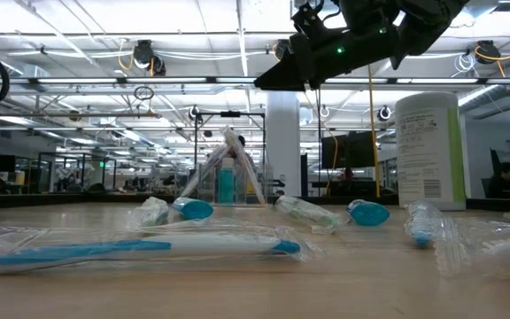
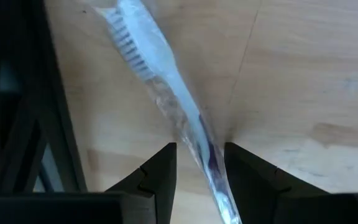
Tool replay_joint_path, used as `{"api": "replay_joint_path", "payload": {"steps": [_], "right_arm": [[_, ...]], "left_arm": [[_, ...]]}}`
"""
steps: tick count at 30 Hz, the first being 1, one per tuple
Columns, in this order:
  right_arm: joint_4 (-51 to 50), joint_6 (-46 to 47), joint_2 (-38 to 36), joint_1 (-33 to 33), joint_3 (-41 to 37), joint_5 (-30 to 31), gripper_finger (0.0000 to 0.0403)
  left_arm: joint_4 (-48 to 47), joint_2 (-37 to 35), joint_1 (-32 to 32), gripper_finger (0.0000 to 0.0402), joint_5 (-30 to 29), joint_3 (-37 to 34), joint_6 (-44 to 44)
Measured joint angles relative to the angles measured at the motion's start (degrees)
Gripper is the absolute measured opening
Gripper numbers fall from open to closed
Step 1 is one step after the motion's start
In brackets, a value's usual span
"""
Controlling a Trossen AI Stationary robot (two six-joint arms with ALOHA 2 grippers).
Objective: Pick & Place toothbrushing station
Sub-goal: Put the left purple toothbrush into the left section of the organizer
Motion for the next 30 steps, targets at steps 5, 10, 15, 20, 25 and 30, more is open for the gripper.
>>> {"api": "replay_joint_path", "payload": {"steps": [5,10,15,20,25,30], "right_arm": [[0.2,0.0,0.0,0.0,0.0,0.0,0.0175],[0.24,0.0,0.0,0.0,0.0,0.0,0.0172],[0.46,-0.01,0.0,0.0,0.0,0.01,0.0175],[0.44,0.0,0.0,0.0,0.0,0.0,0.0174],[0.44,0.0,0.0,0.0,0.0,0.0,0.0172],[0.44,0.0,0.0,0.0,0.0,0.01,0.0175]], "left_arm": [[0.13,-0.19,0.69,0.014,-0.76,-1.16,3.01],[-1.16,-0.08,2.05,0.014,0.7,-1.23,8.24],[-1.4,-0.04,3.19,0.014,0.05,-1.28,11.54],[-1.4,-0.01,3.92,0.014,-1.21,-1.32,14.78],[-1.69,0.01,3.96,0.014,-1.77,-1.32,16.33],[-1.88,0.01,3.98,0.0108,-4.5,-1.3,20.54]]}}
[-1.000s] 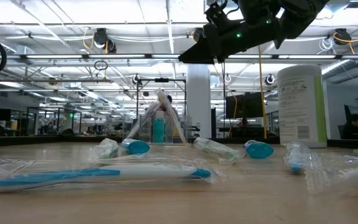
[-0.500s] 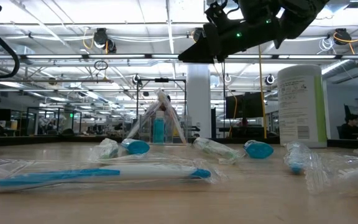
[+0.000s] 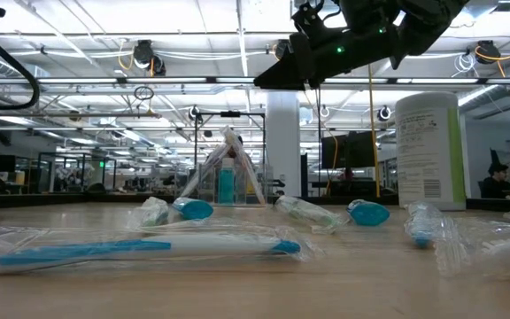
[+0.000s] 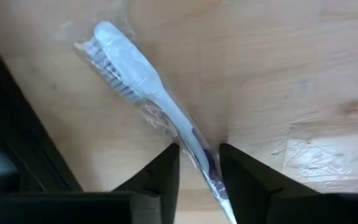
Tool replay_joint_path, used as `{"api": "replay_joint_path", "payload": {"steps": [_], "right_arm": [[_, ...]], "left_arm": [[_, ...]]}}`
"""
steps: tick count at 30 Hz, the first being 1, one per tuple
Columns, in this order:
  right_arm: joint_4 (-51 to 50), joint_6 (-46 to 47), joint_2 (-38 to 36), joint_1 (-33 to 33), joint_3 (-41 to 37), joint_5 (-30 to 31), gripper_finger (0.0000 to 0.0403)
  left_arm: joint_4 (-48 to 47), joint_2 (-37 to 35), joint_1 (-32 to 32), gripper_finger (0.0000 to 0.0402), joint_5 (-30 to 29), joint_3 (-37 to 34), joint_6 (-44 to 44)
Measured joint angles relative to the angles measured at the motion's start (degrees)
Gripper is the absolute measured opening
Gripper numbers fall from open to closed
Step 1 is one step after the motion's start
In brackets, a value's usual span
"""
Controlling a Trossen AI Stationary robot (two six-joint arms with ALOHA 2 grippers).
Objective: Pick & Place toothbrushing station
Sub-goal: Put the left purple toothbrush into the left section of the organizer
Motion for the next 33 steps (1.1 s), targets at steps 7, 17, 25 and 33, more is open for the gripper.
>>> {"api": "replay_joint_path", "payload": {"steps": [7,17,25,33], "right_arm": [[-0.02,0.0,0.0,0.0,0.0,-0.01,0.0172],[0.09,-0.01,0.0,0.0,0.0,0.0,0.0173],[0.39,0.0,0.0,0.0,0.0,-0.01,0.0174],[0.42,-0.01,0.0,0.0,0.0,-0.01,0.0172]], "left_arm": [[-0.77,0.0,0.69,0.0038,-1.36,0.04,3.69],[-10.23,-0.11,4.64,0.0035,-15.59,11.34,16.55],[-11.06,-0.24,11.98,0.0016,-36.37,20.19,35.03],[2.53,-0.26,23.41,0.0032,-56.34,23.84,62.58]]}}
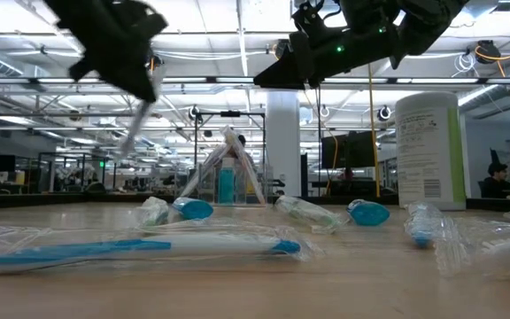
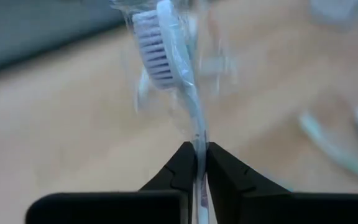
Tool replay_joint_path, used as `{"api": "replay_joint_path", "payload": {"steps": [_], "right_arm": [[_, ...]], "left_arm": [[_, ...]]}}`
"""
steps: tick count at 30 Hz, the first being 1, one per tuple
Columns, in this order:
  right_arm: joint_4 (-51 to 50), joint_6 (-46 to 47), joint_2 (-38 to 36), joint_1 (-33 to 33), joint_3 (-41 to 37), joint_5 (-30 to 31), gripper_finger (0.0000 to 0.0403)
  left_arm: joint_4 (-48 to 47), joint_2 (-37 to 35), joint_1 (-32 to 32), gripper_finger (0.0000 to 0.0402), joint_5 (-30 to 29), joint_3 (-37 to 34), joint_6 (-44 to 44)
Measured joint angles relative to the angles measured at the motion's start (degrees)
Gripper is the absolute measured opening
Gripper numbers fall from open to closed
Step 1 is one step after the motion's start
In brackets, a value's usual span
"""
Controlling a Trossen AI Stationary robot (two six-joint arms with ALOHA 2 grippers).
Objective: Pick & Place toothbrushing station
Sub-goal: Put the left purple toothbrush into the left section of the organizer
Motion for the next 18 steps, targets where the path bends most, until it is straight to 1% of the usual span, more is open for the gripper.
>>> {"api": "replay_joint_path", "payload": {"steps": [2,6,9,11,13,15,18], "right_arm": [[0.01,0.0,0.0,0.0,0.0,0.0,0.0173],[0.0,0.01,0.0,0.0,0.0,0.0,0.0172],[0.0,0.01,0.0,0.0,0.0,0.0,0.0171],[-0.12,0.01,0.0,0.0,0.0,0.0,0.0172],[-0.2,-0.01,0.0,0.0,0.0,0.0,0.0171],[-0.2,0.0,0.0,0.0,0.0,0.0,0.0171],[-0.44,-0.01,0.0,0.0,0.0,0.0,0.0173]], "left_arm": [[8.12,0.0,3.56,0.0035,-1.85,0.09,8.94],[24.3,0.73,10.26,0.0022,-2.09,0.18,28.35],[32.01,0.88,14.43,0.0011,-1.8,0.18,39.03],[34.93,0.98,17.03,0.001,-1.8,0.2,42.32],[35.33,1.17,19.69,0.0014,-1.42,0.18,43.21],[35.73,2.11,22.17,0.0024,-0.4,0.18,42.34],[35.83,4.73,25.38,0.0034,2.84,-0.17,40.87]]}}
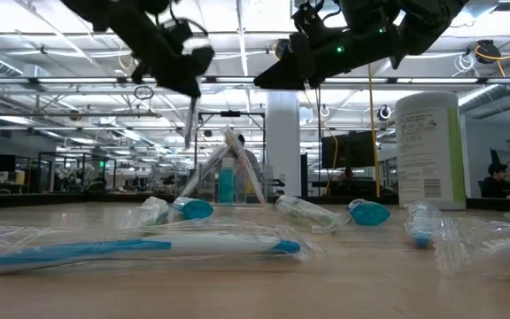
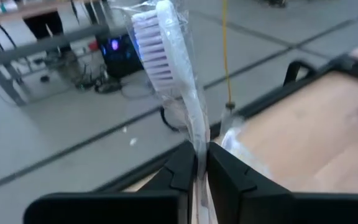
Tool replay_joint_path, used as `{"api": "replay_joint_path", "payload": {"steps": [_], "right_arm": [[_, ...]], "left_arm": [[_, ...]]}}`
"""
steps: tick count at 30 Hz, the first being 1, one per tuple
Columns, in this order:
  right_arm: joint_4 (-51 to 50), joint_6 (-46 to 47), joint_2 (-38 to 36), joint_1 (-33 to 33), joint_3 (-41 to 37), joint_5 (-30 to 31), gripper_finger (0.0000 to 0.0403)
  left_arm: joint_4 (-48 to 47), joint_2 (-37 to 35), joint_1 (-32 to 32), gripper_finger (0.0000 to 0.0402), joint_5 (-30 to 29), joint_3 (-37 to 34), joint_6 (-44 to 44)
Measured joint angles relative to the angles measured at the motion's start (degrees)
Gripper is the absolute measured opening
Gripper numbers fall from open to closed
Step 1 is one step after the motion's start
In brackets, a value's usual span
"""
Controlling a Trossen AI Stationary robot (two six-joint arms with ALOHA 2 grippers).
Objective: Pick & Place toothbrushing station
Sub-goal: Put the left purple toothbrush into the left section of the organizer
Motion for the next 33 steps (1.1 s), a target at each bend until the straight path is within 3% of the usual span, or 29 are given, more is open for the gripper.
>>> {"api": "replay_joint_path", "payload": {"steps": [10,17,27,33], "right_arm": [[-0.27,0.02,0.02,0.0,0.0,0.0,0.0173],[-2.18,0.02,0.0,0.0,0.0,0.0,0.0173],[-3.85,1.07,0.02,0.02,0.0,0.0,0.0173],[-4.13,1.09,0.02,0.02,0.0,0.0,0.0173]], "left_arm": [[8.34,11.6,5.85,0.0011,3.24,-0.02,1.27],[6.86,14.97,5.36,0.0039,3.38,-0.02,-4.98],[6.24,18.72,6.05,0.003,3.65,-0.02,-9.8],[5.68,18.72,6.01,0.0064,4.45,-0.02,-9.71]]}}
